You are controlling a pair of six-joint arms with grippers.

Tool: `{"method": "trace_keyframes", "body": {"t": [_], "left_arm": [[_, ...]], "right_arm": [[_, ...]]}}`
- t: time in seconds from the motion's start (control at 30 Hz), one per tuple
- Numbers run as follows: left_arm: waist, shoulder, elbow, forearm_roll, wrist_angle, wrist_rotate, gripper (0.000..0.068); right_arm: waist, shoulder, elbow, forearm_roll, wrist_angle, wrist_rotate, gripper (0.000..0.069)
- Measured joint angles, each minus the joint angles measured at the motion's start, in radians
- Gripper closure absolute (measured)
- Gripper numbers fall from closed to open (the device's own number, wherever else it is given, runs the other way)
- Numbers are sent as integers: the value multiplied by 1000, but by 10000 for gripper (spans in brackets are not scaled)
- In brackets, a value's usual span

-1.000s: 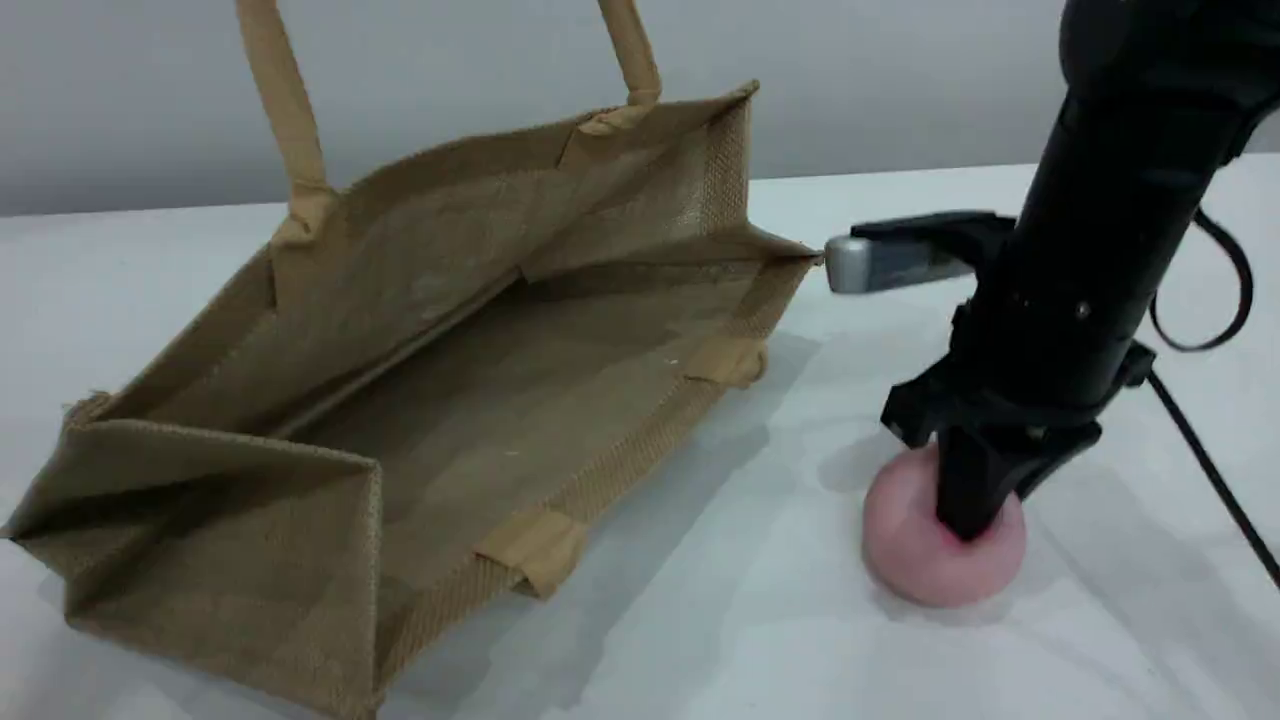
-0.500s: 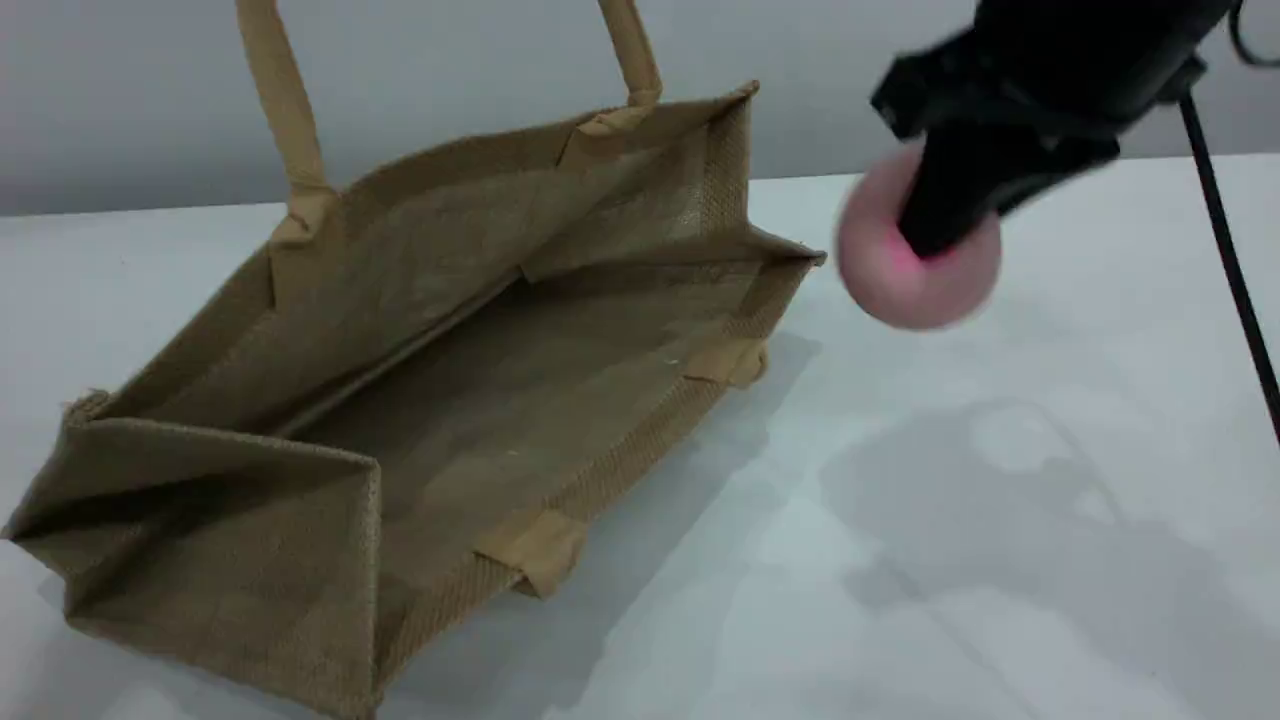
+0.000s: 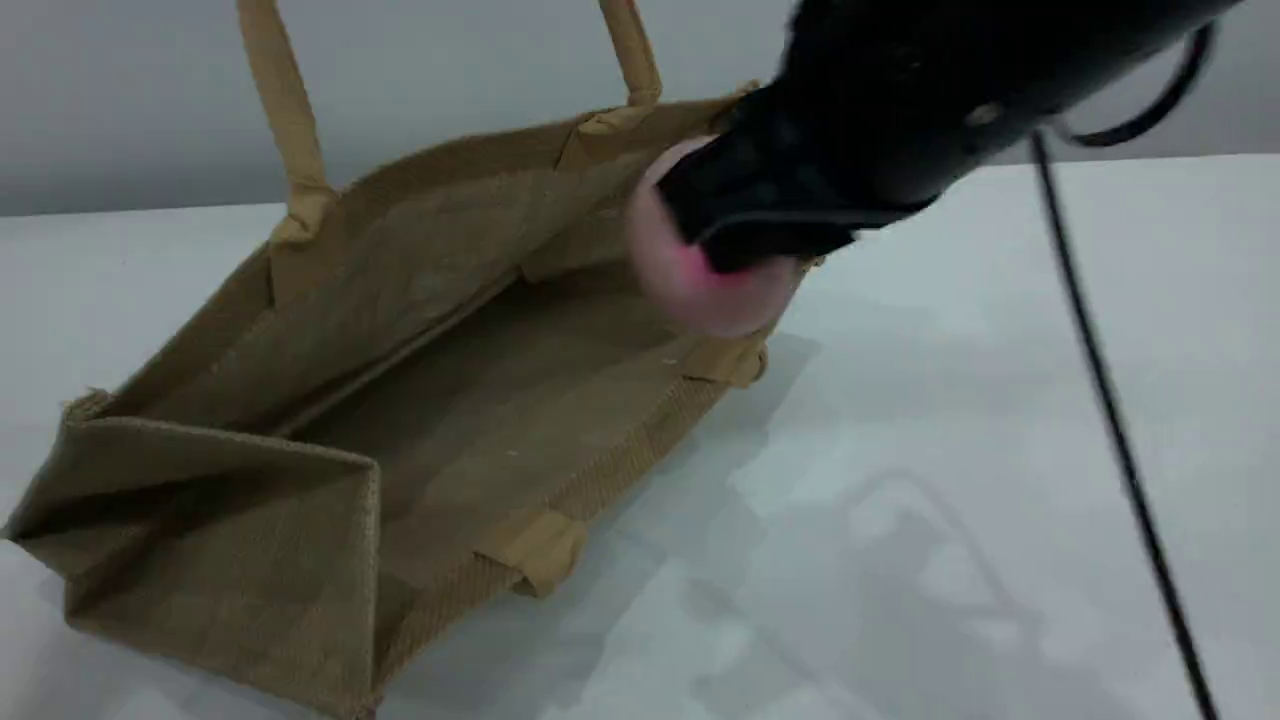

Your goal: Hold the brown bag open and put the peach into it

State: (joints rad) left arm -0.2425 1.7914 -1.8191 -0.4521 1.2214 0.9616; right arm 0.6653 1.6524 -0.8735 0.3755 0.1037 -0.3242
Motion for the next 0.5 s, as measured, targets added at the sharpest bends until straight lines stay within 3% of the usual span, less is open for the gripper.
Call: {"method": "trace_keyframes", "body": {"t": [0.27, 0.5], "left_arm": [[0, 0, 0, -59, 0, -7, 589], [0, 0, -20, -58, 0, -4, 589]], "right_arm": [[77, 159, -2, -3, -199, 1, 669], [114, 291, -2, -6, -409, 8, 665]]}}
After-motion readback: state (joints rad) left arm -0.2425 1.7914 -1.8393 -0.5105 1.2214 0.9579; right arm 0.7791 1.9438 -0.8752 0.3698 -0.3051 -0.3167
